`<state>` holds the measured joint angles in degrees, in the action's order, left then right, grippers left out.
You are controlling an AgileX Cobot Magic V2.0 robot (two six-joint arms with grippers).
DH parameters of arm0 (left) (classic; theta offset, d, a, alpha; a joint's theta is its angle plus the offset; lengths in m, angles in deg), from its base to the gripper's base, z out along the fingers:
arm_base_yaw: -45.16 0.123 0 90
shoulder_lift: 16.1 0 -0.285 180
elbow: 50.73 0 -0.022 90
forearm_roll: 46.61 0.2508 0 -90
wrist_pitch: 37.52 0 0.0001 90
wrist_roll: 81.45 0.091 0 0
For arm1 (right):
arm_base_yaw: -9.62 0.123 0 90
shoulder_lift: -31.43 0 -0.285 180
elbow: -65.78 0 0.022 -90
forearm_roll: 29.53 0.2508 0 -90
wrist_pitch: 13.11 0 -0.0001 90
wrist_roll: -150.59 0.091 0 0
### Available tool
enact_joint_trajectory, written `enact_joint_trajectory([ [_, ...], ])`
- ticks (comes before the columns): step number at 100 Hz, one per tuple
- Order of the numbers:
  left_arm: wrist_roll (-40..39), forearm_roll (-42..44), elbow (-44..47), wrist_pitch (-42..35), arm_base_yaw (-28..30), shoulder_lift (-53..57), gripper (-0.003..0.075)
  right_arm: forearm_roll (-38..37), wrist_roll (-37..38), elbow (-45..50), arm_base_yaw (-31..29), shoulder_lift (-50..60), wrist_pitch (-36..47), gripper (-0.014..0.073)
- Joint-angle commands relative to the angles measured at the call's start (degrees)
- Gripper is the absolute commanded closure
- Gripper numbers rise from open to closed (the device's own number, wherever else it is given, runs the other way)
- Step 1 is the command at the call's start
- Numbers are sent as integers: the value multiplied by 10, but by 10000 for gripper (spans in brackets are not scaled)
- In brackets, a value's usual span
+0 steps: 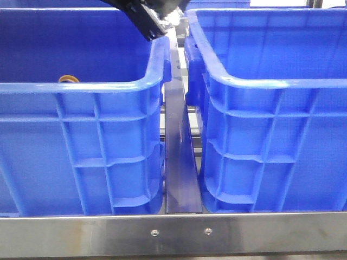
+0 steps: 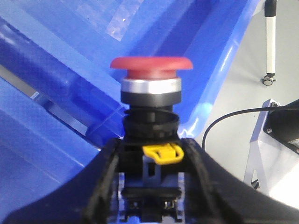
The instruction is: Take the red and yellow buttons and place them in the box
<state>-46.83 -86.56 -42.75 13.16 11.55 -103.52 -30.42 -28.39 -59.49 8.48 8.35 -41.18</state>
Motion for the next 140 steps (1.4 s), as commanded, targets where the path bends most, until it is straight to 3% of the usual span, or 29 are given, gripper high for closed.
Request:
enact_joint_trajectory([
  [1, 1, -31, -15, -21, -4, 21, 701, -1, 2, -58, 1, -62, 7, 664],
  [12, 1, -31, -15, -21, -4, 21, 701, 3, 2, -110, 1, -124, -16, 656],
  [21, 1, -31, -15, -21, -4, 21, 701, 3, 2, -153, 1, -178, -33, 589],
  [28, 1, -31, -15, -21, -4, 21, 701, 3, 2, -183, 1, -216, -51, 474],
  [44, 1, -31, -15, -21, -4, 21, 701, 35, 2, -244, 1, -289, -88, 79],
  [52, 1, -31, -15, -21, -4, 21, 701, 90, 2, -263, 1, -313, -92, -3],
  [68, 1, -31, -15, -21, -4, 21, 701, 281, -17, -288, 1, -343, -86, -4],
  [83, 1, -31, -15, -21, -4, 21, 701, 513, -163, -290, 16, -374, -109, -4],
  [101, 1, -31, -15, -21, -4, 21, 701, 740, -273, -290, 46, -438, -196, -4],
  [115, 1, -31, -15, -21, -4, 21, 701, 823, -323, -290, 74, -488, -213, -4],
  [140, 1, -31, -15, -21, -4, 21, 701, 839, -346, -301, 129, -547, -211, -4],
])
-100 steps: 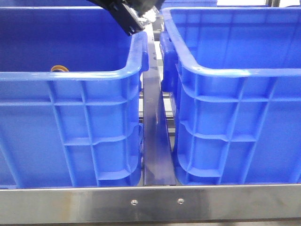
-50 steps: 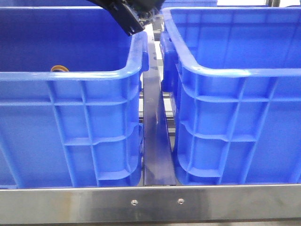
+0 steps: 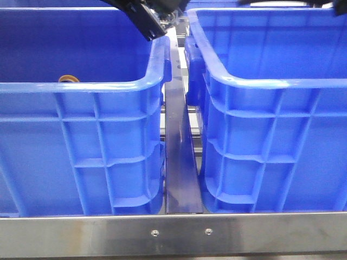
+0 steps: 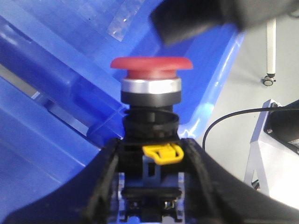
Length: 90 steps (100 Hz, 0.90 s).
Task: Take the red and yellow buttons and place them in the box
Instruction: 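Grasp the red button with the right gripper from the left gripper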
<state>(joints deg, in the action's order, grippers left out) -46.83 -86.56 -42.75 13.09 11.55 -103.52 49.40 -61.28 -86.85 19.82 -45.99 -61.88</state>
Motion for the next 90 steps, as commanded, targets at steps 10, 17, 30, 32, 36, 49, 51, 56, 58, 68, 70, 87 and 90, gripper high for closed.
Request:
enact_joint_trajectory([
  [10, 1, -31, -15, -20, -4, 21, 701, 41, -19, -41, 28, -17, 0, -4],
  [17, 1, -31, -15, -20, -4, 21, 701, 41, -19, -51, 35, -23, 1, -4],
  [30, 1, -31, -15, -20, -4, 21, 701, 42, -19, -55, 43, -32, 1, 4],
  [32, 1, -31, -15, -20, -4, 21, 701, 41, -19, -55, 43, -34, -1, 18],
  [36, 1, -31, -15, -20, -4, 21, 701, 40, -19, -55, 43, -34, -3, 61],
  [49, 1, -31, -15, -20, -4, 21, 701, 40, -19, -55, 43, -34, -9, 272],
  [51, 1, -31, -15, -22, -4, 21, 701, 40, -19, -55, 43, -34, -11, 309],
  [56, 1, -31, -15, -24, -4, 21, 701, 40, -19, -55, 43, -34, -14, 386],
  [58, 1, -31, -15, -24, -4, 21, 701, 40, -19, -55, 43, -34, -14, 413],
  [68, 1, -31, -15, -32, -4, 21, 700, 40, -19, -55, 43, -34, -14, 470],
  [70, 1, -31, -15, -34, -4, 21, 699, 40, -19, -55, 43, -34, -14, 468],
  [87, 1, -31, -15, -37, -4, 21, 557, 40, -19, -55, 43, -34, -14, 467],
  [90, 1, -31, -15, -37, -4, 21, 504, 40, -19, -55, 43, -34, -14, 467],
])
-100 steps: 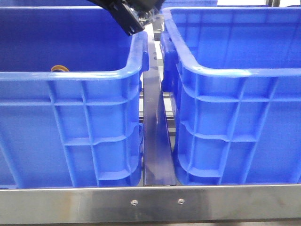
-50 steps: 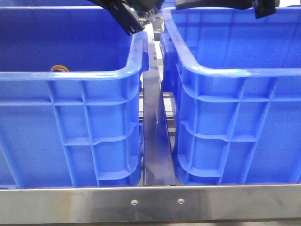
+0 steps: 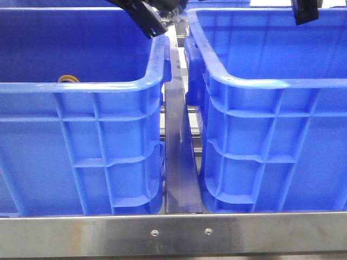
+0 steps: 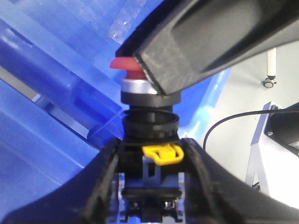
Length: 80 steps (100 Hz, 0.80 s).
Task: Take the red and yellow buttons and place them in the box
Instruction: 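Grasp the red button with the right gripper from the left gripper, then lower the red button into the empty crate and open the right gripper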
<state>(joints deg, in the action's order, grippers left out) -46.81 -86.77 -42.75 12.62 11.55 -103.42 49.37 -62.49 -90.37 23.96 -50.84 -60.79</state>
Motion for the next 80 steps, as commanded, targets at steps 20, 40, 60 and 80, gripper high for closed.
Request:
enact_joint_trajectory([
  [20, 1, -29, -15, -30, -4, 20, 172, 40, -7, -20, 1, 15, -24, 467],
  [40, 1, -29, -15, -22, -4, 20, 174, 40, -20, -20, -49, 24, -20, 467],
  [60, 1, -29, -15, -12, -4, 20, 174, 40, -109, -20, -146, 42, -18, 467],
  [80, 1, -29, -15, -9, -4, 20, 174, 25, -282, -19, -185, 43, 55, 467],
])
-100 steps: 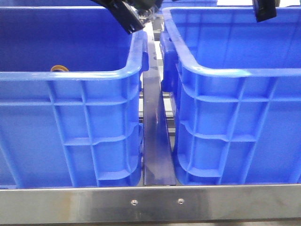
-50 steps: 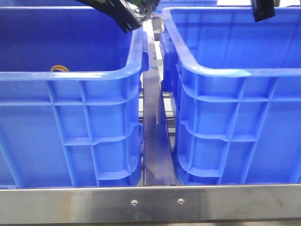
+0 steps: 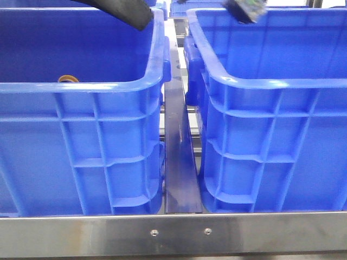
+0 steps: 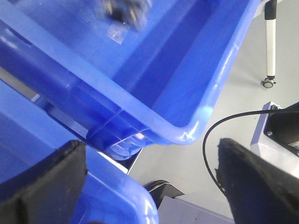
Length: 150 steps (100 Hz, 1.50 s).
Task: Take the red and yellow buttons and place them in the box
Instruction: 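Lower the red button into the empty crate and open the right gripper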
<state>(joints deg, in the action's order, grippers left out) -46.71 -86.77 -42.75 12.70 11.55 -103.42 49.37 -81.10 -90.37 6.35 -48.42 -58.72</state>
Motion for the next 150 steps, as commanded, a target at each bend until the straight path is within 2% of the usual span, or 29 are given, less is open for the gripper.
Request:
enact_joint_trajectory([
  [1, 0, -29, -15, -10, -4, 20, 174, 23, -103, -19, -9, 18, 44, 467],
  [9, 0, -29, -15, -10, -4, 20, 174, 23, -170, -18, -8, 15, 91, 467],
  [31, 0, -29, -15, -10, -4, 20, 174, 26, -236, -18, -8, -27, 217, 467],
  [44, 0, -29, -15, -8, -4, 20, 174, 43, -290, -20, -8, -64, 235, 467],
  [58, 0, -29, -15, -11, -4, 20, 174, 120, -365, -28, -8, -103, 260, 467],
  [78, 0, -29, -15, -16, -4, 20, 174, 222, -492, -72, -8, -178, 229, 467],
  [91, 0, -29, -15, -16, -4, 20, 174, 256, -563, -97, -8, -222, 224, 467],
  [106, 0, -29, -15, -16, -4, 20, 174, 287, -590, -116, -8, -256, 202, 467],
  [130, 0, -29, -15, -19, -4, 20, 174, 287, -593, -128, -8, -286, 205, 467],
  [150, 0, -29, -15, -19, -4, 20, 174, 287, -625, -128, -8, -288, 207, 467],
])
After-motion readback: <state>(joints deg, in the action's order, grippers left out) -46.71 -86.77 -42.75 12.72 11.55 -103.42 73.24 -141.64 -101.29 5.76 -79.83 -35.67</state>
